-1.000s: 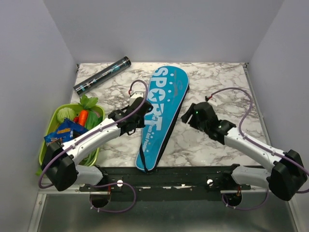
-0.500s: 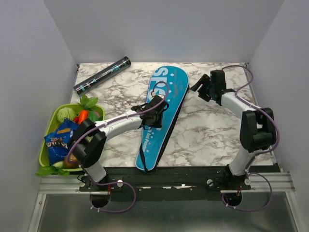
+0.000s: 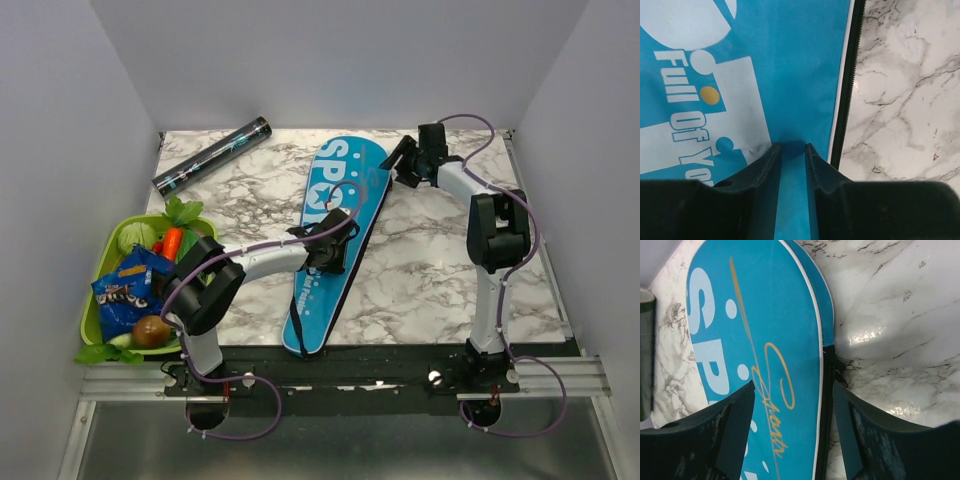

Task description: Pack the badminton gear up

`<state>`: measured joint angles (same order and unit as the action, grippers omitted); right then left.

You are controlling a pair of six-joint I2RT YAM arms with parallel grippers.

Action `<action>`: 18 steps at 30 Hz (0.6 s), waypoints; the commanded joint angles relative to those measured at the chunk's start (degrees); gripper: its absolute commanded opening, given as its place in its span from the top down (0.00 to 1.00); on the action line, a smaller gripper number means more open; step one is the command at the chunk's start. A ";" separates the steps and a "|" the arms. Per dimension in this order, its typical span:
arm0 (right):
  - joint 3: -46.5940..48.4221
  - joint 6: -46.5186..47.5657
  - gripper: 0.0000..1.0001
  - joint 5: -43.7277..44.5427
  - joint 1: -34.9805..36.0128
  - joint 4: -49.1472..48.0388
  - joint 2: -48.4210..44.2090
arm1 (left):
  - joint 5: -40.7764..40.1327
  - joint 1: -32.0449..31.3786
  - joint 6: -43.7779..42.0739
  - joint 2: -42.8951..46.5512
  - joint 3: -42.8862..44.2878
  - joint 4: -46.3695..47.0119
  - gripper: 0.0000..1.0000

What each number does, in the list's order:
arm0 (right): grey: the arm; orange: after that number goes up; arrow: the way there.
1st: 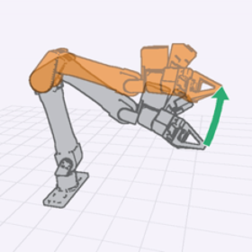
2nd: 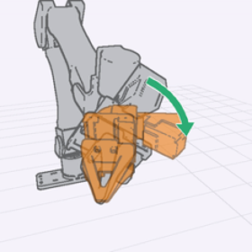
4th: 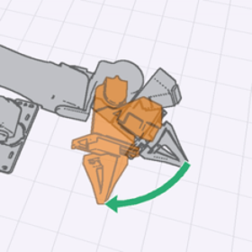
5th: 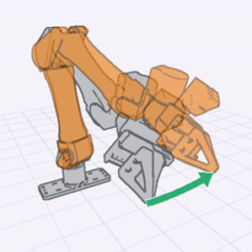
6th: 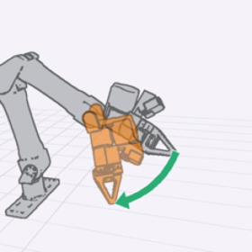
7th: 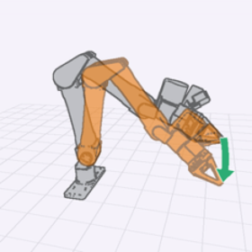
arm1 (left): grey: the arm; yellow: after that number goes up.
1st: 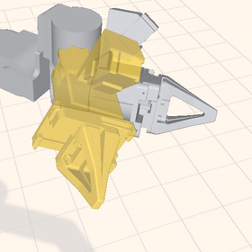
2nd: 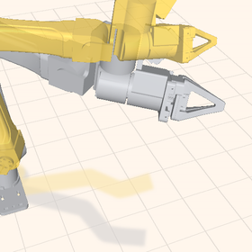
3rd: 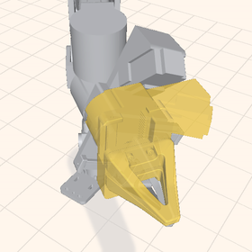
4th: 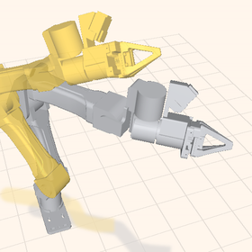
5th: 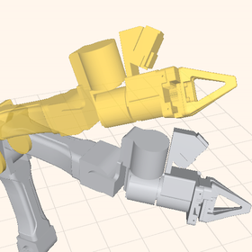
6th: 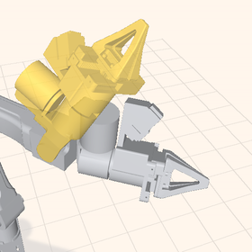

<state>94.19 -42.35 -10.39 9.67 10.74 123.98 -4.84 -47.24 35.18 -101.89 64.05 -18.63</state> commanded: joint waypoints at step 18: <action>1.34 4.38 0.40 2.75 -0.62 7.10 5.30 | 2.47 -0.74 1.74 -1.04 -8.50 1.94 0.69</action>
<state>94.85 -38.89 -6.94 9.41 16.71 126.91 -3.79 -47.40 36.91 -101.16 58.78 -11.66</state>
